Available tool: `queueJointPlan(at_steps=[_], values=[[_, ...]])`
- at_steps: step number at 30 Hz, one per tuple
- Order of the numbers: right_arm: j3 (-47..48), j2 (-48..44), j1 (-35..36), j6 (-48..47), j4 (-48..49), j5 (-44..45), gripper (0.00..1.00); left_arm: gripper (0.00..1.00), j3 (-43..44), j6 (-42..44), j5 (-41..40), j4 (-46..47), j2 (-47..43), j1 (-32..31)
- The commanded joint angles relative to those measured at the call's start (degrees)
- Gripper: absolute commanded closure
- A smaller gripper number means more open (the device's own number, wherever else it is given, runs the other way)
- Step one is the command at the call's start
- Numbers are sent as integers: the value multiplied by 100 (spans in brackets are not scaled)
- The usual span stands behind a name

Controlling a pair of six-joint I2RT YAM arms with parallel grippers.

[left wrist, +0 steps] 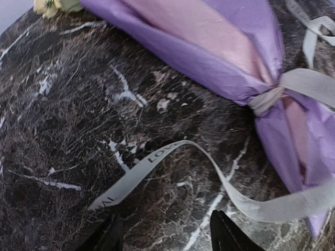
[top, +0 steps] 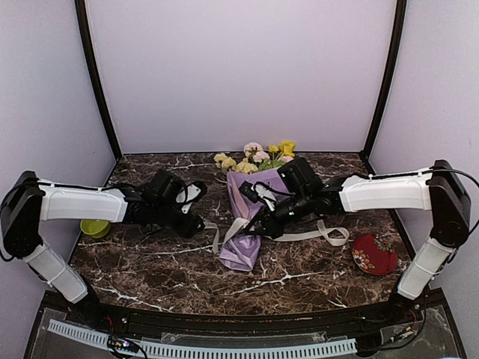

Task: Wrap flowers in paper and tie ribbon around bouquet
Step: Cross the half-tied ribbon over the folded bouquet.

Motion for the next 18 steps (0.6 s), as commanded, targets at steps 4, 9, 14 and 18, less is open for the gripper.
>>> queueJointPlan(at_steps=[4, 9, 14, 18], values=[[-44, -197, -184, 630, 787, 559, 100, 46, -1256, 855, 1795, 2566, -1466, -251], [321, 146, -285, 1241, 887, 257, 100, 52, -1091, 854, 1253, 3252, -1144, -771], [592, 277, -288, 1390, 470, 327, 100, 46, -691, 1245, -83, 2972, -625, -1053], [462, 195, -287, 1468, 596, 336, 100, 44, -462, 1537, -67, 2771, -261, -1053]])
